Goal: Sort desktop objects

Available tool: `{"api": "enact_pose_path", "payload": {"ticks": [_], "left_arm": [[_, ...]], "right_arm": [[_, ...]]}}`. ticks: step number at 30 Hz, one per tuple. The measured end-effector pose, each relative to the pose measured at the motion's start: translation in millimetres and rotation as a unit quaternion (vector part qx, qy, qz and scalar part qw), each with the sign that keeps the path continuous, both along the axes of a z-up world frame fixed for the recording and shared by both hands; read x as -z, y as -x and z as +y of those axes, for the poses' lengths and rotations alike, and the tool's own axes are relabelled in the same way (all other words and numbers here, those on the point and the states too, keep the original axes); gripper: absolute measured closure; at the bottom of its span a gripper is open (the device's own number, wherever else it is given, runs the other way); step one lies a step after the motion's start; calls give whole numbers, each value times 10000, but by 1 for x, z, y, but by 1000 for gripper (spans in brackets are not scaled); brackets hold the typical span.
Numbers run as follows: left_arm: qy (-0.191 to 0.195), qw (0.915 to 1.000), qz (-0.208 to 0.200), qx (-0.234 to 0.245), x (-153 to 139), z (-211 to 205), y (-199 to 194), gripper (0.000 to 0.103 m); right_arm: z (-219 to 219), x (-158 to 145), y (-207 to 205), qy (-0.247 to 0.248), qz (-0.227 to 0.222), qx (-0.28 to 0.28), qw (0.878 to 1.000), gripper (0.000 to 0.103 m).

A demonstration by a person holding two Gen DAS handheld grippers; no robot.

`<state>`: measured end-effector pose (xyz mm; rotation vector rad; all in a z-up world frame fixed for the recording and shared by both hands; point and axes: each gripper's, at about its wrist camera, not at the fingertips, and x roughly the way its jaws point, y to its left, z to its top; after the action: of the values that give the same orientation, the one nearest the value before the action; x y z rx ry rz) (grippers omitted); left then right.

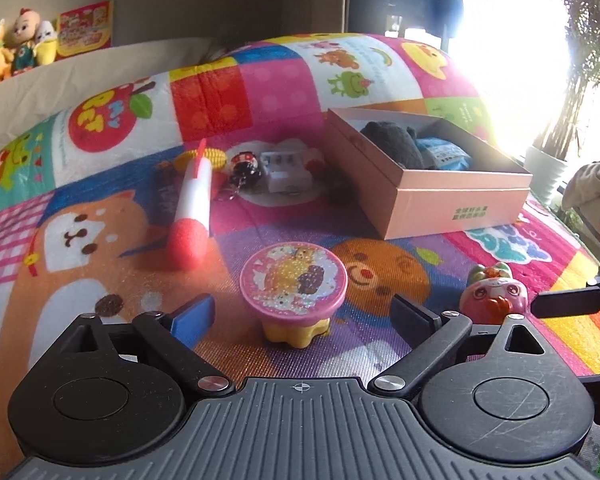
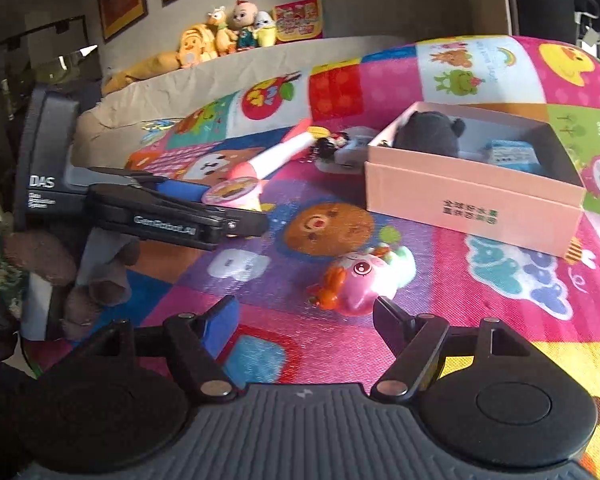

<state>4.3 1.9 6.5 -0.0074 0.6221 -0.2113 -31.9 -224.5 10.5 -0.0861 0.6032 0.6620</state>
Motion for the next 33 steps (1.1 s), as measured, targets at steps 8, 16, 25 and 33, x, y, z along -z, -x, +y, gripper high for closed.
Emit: {"api": "enact_pose_path", "payload": {"ticks": [8, 16, 25, 33], "left_arm": [[391, 9983, 415, 94, 9, 6, 7, 1], [379, 9982, 450, 108, 11, 4, 8, 0], [167, 9995, 158, -223, 5, 4, 10, 0], [-414, 9990, -116, -153, 1, -12, -10, 31]], "right_arm": [[-6, -12, -13, 413, -596, 420, 9965, 14], [2, 12, -50, 514, 54, 16, 9987, 14], [-3, 6, -33, 582, -158, 221, 9979, 31], [-21, -8, -7, 476, -218, 547, 9971, 31]]}}
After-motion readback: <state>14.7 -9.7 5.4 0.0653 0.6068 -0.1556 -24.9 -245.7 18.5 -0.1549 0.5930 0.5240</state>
